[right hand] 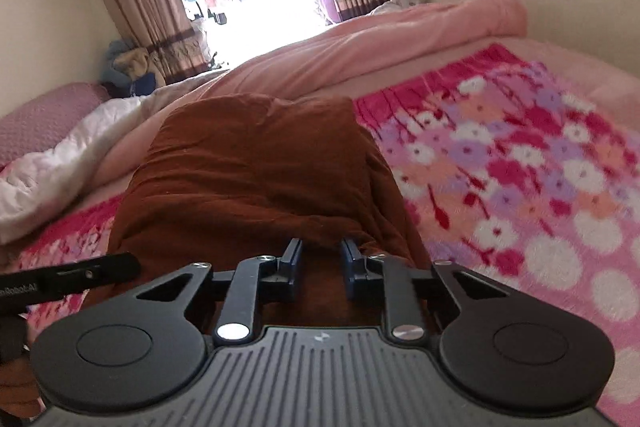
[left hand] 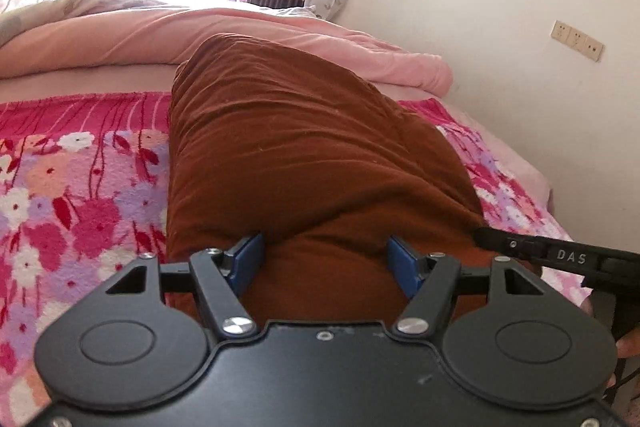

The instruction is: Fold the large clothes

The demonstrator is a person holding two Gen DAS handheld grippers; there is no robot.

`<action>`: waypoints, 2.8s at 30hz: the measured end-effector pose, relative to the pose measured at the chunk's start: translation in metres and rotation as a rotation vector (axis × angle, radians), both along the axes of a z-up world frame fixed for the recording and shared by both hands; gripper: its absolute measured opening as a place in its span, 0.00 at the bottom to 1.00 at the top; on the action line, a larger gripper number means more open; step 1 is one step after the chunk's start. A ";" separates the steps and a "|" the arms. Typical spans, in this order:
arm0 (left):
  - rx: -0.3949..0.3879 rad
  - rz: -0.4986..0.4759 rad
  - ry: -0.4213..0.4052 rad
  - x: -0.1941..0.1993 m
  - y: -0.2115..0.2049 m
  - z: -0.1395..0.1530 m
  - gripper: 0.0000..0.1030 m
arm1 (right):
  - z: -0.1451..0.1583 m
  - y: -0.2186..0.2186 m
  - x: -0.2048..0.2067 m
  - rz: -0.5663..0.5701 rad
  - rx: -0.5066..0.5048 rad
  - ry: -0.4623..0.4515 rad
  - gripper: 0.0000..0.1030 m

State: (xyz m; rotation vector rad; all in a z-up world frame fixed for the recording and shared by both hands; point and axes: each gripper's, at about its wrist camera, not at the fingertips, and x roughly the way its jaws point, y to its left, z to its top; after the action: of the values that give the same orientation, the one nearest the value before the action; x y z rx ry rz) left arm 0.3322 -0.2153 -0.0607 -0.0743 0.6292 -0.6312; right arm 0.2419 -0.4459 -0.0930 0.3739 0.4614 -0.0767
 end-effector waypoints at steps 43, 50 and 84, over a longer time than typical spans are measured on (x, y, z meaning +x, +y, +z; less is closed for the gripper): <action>-0.119 0.153 0.197 0.139 0.015 -0.006 0.70 | -0.010 -0.106 0.129 0.176 0.337 0.115 0.09; -0.137 0.126 0.114 0.079 0.064 0.027 0.68 | 0.038 -0.104 0.060 0.075 0.289 0.026 0.70; 0.000 0.142 0.079 -0.061 0.065 -0.010 0.29 | 0.014 -0.062 -0.050 -0.062 0.493 -0.062 0.22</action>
State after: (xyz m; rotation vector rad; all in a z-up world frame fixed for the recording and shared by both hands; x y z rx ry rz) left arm 0.2707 -0.1506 -0.0709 -0.1436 0.6941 -0.4930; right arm 0.1923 -0.5077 -0.0789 0.8729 0.4044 -0.0103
